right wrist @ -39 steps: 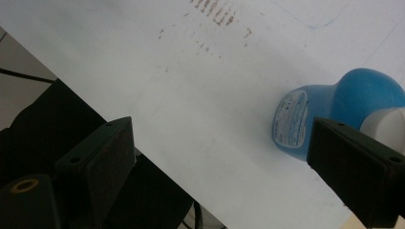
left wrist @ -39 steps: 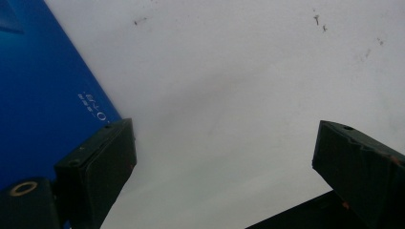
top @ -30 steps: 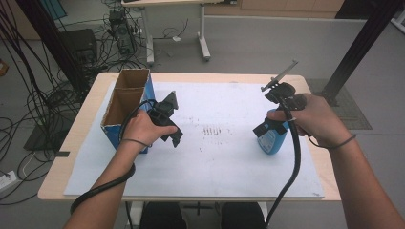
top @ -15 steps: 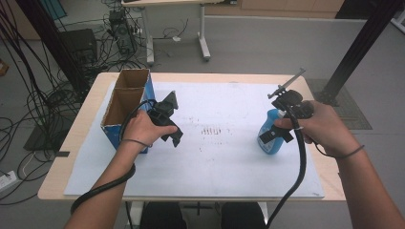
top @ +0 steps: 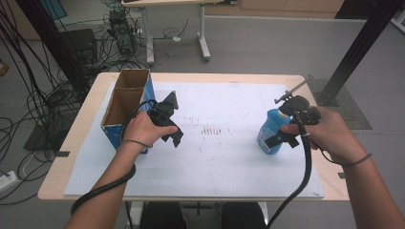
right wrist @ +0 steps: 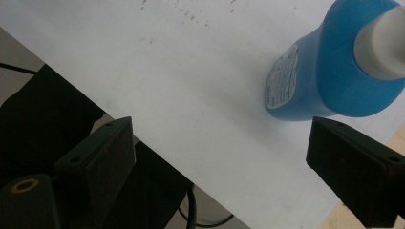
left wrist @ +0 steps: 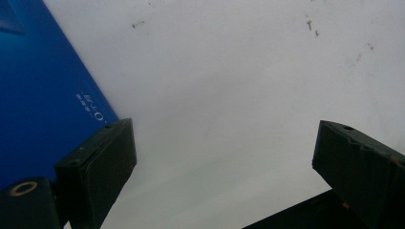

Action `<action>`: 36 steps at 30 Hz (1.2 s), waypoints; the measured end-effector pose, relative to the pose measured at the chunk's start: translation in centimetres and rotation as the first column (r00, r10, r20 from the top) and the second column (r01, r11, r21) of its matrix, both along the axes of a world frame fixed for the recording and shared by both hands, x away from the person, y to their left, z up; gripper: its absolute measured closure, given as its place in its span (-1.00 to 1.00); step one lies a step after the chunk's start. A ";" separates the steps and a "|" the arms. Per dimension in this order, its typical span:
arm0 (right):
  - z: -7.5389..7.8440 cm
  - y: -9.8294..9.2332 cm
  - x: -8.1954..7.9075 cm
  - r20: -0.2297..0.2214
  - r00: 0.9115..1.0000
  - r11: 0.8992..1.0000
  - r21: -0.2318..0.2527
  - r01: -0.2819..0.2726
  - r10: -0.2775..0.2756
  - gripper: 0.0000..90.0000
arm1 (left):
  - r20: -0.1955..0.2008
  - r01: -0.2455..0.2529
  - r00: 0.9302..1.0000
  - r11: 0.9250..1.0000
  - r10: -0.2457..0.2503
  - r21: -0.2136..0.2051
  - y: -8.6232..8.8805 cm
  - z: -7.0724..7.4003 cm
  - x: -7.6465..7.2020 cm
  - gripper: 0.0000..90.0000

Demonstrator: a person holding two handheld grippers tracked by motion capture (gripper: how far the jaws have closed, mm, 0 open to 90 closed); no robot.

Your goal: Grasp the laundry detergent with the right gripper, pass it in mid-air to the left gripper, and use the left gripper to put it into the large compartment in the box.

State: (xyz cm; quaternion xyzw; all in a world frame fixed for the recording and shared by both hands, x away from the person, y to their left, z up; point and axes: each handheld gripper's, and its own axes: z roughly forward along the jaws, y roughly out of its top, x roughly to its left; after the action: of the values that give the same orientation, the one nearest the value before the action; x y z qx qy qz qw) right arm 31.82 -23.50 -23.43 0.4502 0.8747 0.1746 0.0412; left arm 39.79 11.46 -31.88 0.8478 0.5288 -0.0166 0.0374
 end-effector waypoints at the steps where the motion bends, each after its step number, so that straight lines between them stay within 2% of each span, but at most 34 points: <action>1: -0.1 -0.1 -0.1 0.001 1.000 1.000 -0.001 0.001 -0.001 -0.80 | 0.000 0.001 1.000 1.000 -0.001 -0.001 0.0 0.0 0.0 -0.82; 25: -2.0 -2.1 -0.7 -0.002 0.999 0.999 -0.007 0.046 -0.046 -0.80 | -0.006 -0.003 1.000 1.000 0.003 -0.013 -0.1 -0.7 -0.1 -0.82; 36: -3.4 -2.9 -0.8 -0.014 0.998 0.997 -0.032 0.067 -0.067 -0.80 | -0.006 0.003 1.000 1.000 -0.003 -0.017 -0.6 -0.8 -0.2 -0.82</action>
State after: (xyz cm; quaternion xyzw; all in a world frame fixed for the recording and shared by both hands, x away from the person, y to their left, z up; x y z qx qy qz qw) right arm 31.01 -26.37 -26.83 0.4797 0.8621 0.1561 0.0476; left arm 39.63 10.87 -32.70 0.8481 0.5276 -0.0235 0.0430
